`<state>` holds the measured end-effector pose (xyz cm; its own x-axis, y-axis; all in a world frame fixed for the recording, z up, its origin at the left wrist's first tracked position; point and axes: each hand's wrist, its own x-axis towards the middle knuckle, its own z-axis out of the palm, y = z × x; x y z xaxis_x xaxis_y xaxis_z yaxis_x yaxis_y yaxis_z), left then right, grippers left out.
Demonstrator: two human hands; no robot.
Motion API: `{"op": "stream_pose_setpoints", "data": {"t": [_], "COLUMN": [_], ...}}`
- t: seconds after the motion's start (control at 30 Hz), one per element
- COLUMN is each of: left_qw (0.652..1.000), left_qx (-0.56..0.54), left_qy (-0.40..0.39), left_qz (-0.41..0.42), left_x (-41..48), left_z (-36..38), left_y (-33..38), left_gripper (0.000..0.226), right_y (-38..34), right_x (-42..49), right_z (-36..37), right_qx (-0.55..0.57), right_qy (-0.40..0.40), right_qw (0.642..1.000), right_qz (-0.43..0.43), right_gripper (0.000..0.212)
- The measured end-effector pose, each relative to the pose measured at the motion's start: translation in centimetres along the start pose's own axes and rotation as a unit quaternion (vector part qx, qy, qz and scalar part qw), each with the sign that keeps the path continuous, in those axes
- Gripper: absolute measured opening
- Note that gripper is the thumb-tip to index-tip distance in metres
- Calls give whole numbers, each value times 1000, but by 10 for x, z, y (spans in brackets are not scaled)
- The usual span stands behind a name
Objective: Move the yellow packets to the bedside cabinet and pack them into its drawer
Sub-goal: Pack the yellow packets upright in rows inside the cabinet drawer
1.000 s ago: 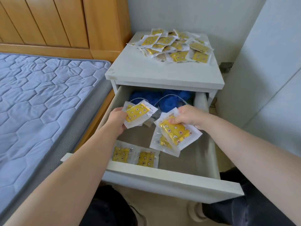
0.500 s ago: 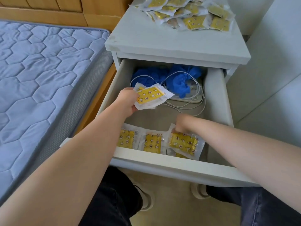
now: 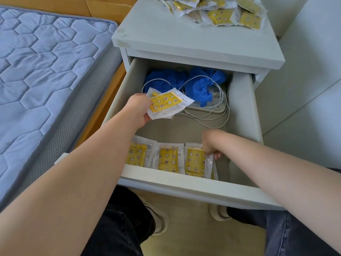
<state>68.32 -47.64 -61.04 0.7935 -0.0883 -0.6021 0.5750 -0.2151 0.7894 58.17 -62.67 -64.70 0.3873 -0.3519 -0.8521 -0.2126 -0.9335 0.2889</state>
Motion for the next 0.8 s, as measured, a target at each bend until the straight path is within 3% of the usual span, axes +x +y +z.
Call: {"op": "stream_pose_setpoints", "data": {"t": [0.07,0.17,0.27,0.43,0.5,0.57,0.6,0.67,0.7,0.77,0.8], "left_qw": [1000,999,1000,999,999,999,999,999,999,997,995], "left_qx": [3,19,14,29,45,45,40,27,20,8,6], "left_qy": [-4,-27,-16,-1,-2,-6,-10,-26,-39,-75,-101], "left_qz": [-1,30,18,-16,-10,-5,-3,2,6,18,24], "left_x": [0,1,0,1,3,3,3,1,-1,-4,-5], "left_z": [0,-1,-2,0,0,0,0,0,0,1,0], "left_y": [-1,-7,-6,-8,-9,-10,-9,-9,-9,-8,-8], "left_gripper": [42,42,41,46,47,47,46,45,45,45,44], "right_y": [0,0,-2,-5,3,19,28,40,42,41,39], "right_x": [-3,0,4,2,4,9,9,1,-5,-13,-16], "right_z": [3,6,12,9,0,-10,-16,-23,-23,-20,-18], "right_qx": [-78,-57,-33,-8,41,239,410,680,732,725,705], "right_qy": [68,108,98,33,82,221,259,204,141,84,101], "right_qw": [994,991,992,997,993,943,871,692,646,647,662], "right_qz": [-36,-52,-77,-76,-71,-67,-75,-129,-164,-222,-235], "right_gripper": [30,62,30,29,25,24,26,35,38,31,23]}}
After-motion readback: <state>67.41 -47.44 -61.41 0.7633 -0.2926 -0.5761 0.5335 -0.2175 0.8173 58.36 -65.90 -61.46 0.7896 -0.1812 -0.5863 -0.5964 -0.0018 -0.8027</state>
